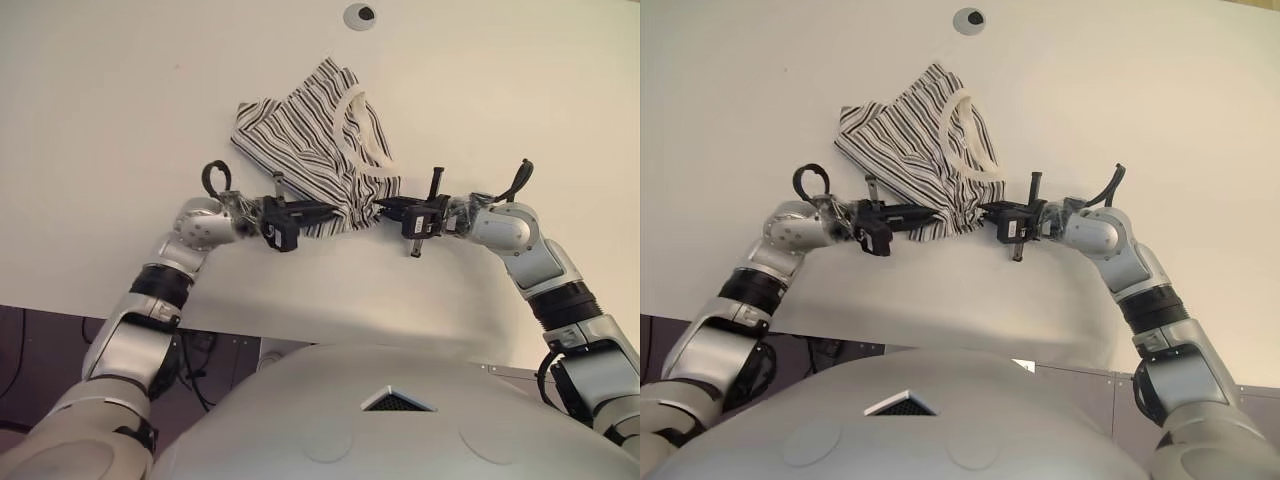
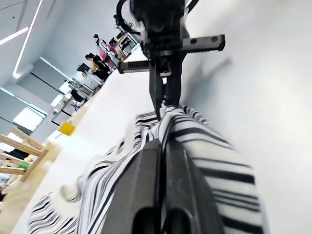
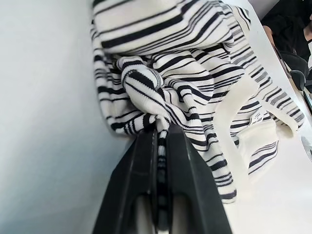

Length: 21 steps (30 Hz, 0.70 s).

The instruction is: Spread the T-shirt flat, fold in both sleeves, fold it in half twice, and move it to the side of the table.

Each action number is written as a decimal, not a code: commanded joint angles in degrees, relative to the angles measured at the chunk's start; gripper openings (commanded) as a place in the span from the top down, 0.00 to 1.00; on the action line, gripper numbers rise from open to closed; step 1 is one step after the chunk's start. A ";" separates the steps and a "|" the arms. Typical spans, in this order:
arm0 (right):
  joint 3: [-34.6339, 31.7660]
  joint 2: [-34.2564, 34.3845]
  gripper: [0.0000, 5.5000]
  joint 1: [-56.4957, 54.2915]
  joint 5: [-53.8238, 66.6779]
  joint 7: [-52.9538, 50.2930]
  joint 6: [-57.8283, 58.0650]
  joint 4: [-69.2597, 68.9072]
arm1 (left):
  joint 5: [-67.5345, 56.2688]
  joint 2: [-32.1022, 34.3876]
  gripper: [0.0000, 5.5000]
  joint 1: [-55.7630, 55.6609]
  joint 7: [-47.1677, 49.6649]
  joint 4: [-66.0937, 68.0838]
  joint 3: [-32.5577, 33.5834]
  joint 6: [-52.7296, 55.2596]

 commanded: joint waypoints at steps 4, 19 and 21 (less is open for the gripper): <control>-2.43 -4.04 1.00 2.50 5.06 5.30 3.62 -2.11 | 1.62 5.44 0.99 3.65 -1.81 -0.60 -1.18 3.61; -16.46 -23.16 1.00 13.96 44.36 24.83 47.33 -38.51 | -39.03 23.91 0.99 -2.38 -34.82 -30.79 8.03 60.24; -18.09 -24.78 1.00 13.54 46.43 25.81 50.70 -40.42 | -42.92 25.69 0.99 -4.09 -40.41 -25.42 11.04 64.80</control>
